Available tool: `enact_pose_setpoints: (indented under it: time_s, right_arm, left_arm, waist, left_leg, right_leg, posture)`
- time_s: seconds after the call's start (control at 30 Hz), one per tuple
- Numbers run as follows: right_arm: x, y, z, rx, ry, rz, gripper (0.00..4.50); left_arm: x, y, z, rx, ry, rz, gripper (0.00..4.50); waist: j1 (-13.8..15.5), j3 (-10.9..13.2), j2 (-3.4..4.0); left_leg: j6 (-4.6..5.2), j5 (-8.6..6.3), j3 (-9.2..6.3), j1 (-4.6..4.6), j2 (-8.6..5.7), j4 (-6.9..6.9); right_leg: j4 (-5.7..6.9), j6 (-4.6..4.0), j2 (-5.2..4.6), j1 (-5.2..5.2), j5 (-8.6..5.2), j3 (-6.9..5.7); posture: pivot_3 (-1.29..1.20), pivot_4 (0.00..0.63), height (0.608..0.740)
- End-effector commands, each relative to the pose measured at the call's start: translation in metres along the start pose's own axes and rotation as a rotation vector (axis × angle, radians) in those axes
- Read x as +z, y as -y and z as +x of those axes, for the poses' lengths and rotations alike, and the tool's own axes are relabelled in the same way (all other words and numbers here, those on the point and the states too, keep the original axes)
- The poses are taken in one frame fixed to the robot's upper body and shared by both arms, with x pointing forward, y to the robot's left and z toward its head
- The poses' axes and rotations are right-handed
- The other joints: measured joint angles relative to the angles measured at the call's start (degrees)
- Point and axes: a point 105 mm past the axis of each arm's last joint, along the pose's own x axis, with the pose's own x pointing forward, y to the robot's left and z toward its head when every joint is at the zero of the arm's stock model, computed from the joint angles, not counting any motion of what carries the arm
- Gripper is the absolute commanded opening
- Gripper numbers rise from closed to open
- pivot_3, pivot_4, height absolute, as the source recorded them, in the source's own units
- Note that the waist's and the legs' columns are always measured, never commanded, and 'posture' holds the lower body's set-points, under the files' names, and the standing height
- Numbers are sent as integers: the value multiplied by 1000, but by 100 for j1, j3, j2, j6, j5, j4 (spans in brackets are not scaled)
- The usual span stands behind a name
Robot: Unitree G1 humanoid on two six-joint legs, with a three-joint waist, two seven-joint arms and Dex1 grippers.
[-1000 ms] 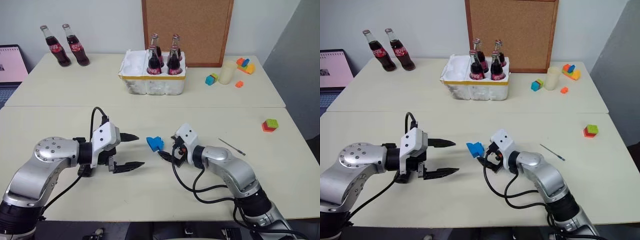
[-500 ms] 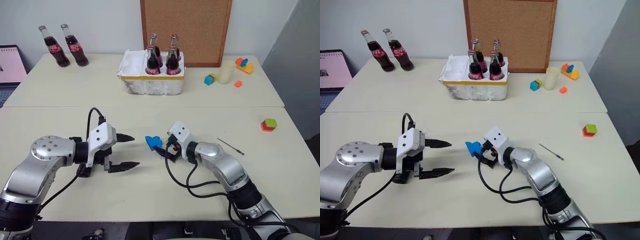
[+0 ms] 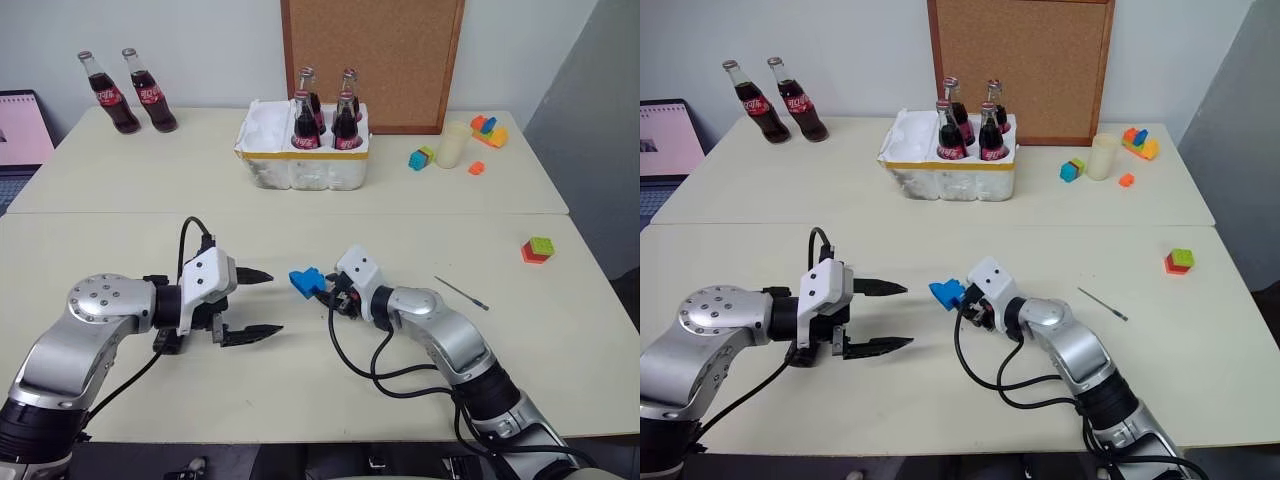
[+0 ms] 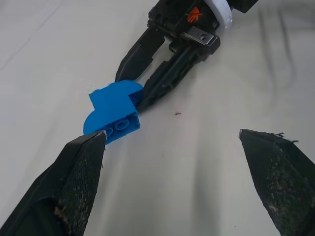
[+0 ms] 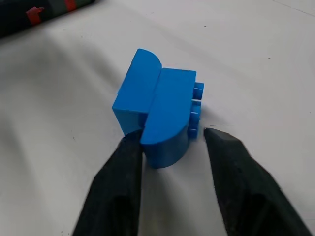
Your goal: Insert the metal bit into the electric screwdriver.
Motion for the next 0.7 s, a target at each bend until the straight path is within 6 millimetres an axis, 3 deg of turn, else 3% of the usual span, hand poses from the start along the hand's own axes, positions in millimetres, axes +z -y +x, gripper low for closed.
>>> enact_pose_setpoints:
  time_s: [0.03, 0.17, 0.47, 0.7]
  right_arm:
    - [16, -2, -2, 4, 71, -22, 920]
    - [17, 0, -1, -7, 80, -21, 124]
    - [21, 6, -8, -39, 104, -20, 123]
    - [25, 20, -31, -87, 126, -28, 123]
  left_arm:
    - [3, -1, 0, 7, 13, 34, 4500]
    - [1, -2, -1, 11, 12, 36, 4500]
    - [1, -1, -2, 15, 13, 34, 4500]
    - [6, 0, 2, 8, 31, 44, 4500]
  waist:
    - [1, 0, 0]
    - [1, -1, 0]
    - [1, -1, 0]
    - [4, -1, 0]
  left_leg:
    - [0, 0, 0, 0, 0, 0]
    - [0, 0, 0, 0, 1, 1]
    - [0, 0, -1, 0, 1, 2]
    - [0, 0, -2, -2, 1, 3]
  right_leg:
    - [0, 0, 0, 0, 0, -1]
    - [0, 0, 0, 1, 0, 0]
    - [1, -1, 0, 1, 1, -2]
    - [1, -1, -1, 2, 1, -2]
  posture:
    - [0, 150, 740]
    - [0, 150, 740]
    - [0, 150, 740]
    - [0, 150, 740]
